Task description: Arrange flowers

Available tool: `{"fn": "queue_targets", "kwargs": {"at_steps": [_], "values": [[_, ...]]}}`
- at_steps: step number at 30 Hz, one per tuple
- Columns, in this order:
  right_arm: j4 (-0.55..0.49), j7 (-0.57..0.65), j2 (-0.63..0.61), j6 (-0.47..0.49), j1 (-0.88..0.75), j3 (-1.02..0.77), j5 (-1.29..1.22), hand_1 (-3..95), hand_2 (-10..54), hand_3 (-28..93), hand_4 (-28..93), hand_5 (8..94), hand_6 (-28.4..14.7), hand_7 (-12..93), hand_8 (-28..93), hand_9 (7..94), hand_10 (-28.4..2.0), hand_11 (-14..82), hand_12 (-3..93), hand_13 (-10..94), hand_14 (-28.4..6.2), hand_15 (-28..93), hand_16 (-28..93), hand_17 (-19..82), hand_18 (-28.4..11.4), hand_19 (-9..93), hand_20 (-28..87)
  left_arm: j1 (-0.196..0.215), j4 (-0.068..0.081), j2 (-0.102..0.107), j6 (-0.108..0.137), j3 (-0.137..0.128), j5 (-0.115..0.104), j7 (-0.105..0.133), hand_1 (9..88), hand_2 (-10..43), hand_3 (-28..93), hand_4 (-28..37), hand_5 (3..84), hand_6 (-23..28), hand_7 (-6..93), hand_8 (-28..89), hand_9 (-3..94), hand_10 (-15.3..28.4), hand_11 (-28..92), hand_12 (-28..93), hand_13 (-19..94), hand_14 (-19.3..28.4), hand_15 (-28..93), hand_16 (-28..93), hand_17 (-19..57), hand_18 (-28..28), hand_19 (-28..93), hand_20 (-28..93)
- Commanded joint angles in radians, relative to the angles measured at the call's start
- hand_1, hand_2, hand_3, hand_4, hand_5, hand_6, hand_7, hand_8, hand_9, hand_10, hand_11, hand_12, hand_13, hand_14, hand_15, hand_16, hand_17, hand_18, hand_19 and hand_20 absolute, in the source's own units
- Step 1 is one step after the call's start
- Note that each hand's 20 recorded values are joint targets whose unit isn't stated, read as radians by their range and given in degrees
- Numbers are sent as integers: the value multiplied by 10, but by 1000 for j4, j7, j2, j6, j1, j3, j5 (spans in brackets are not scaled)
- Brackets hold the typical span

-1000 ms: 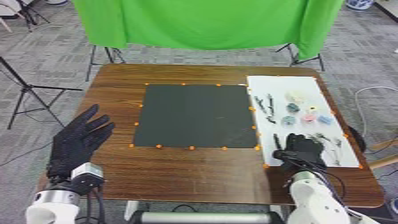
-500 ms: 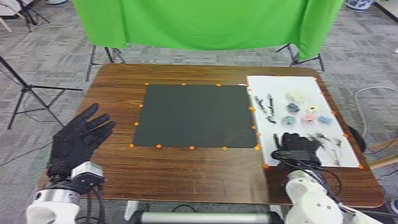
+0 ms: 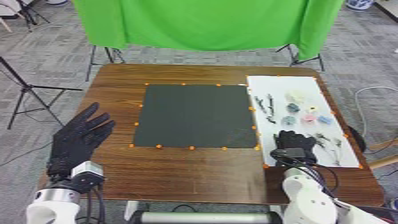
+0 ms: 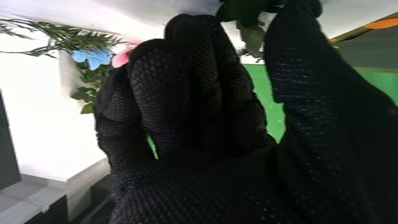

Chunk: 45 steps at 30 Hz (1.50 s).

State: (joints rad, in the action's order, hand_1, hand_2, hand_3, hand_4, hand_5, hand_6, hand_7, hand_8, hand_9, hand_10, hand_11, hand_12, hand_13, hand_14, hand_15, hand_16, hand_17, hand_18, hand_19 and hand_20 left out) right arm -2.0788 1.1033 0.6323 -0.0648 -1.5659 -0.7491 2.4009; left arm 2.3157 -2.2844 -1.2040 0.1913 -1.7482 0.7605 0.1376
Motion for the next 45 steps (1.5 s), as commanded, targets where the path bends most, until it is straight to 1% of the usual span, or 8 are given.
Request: {"fn": "queue_targets", "kwargs": {"at_steps": [1,4,8,15,19,22,34,45], "values": [[67,-26,19,55,-65,46,-74,469,-95,800,-283,765,-43,336,-1,744,-147,501,284,716,-111,796,134,336,-251,932,390,5,2,0,-6,3,1,1,240,57,813,-199,374,94,135,-97,365,203,266,95,269,271,493,-95,-85,245,603,-64],[66,-27,25,86,-72,37,-80,482,-95,798,-282,816,-32,306,27,779,-140,494,287,738,-110,788,146,346,-254,932,397,3,2,-7,-13,1,4,-7,240,57,814,-199,374,94,135,-98,365,203,266,95,269,270,493,-95,-85,245,603,-64],[69,-26,26,66,-71,33,-78,494,-95,808,-282,845,-31,288,74,807,-138,493,293,763,-111,786,156,359,-260,932,421,8,1,-4,-9,-1,2,1,240,57,813,-198,374,95,135,-98,365,203,266,95,268,271,493,-95,-85,245,603,-64],[66,-10,12,-32,-49,50,-76,485,-95,848,-283,845,-32,302,159,816,-135,519,293,782,-113,804,166,377,-270,932,475,4,2,-7,-12,-2,3,-4,240,57,814,-199,375,95,135,-98,365,203,266,96,268,271,494,-95,-85,245,603,-64],[61,6,1,-88,-31,60,-49,479,-95,865,-282,852,-35,304,184,820,-136,532,297,787,-110,813,169,382,-273,932,495,9,0,-4,-7,-2,1,2,240,57,814,-199,375,94,135,-98,365,203,266,95,268,271,494,-95,-85,245,603,-64],[49,16,-8,-117,-29,46,-27,474,-95,877,-279,858,-36,303,194,825,-134,539,298,791,-106,819,170,386,-274,932,506,11,-1,-7,-11,-5,3,-2,240,57,814,-199,374,94,135,-98,364,203,266,96,268,270,494,-95,-85,245,603,-64],[-9,45,-44,-190,8,-1,13,459,-95,908,-270,871,-37,299,218,835,-133,544,311,803,-103,832,175,396,-277,932,530,21,-3,1,2,-5,-4,17,240,58,812,-199,375,95,134,-98,365,203,267,95,268,270,494,-95,-85,245,603,-64],[-22,19,-45,-197,62,-40,20,457,-95,913,-269,876,-40,291,227,839,-133,545,314,808,-101,835,178,398,-278,932,538,29,-5,13,11,-8,-8,37,241,58,812,-199,375,95,135,-97,365,203,267,95,269,271,494,-95,-85,245,603,-63]]}}
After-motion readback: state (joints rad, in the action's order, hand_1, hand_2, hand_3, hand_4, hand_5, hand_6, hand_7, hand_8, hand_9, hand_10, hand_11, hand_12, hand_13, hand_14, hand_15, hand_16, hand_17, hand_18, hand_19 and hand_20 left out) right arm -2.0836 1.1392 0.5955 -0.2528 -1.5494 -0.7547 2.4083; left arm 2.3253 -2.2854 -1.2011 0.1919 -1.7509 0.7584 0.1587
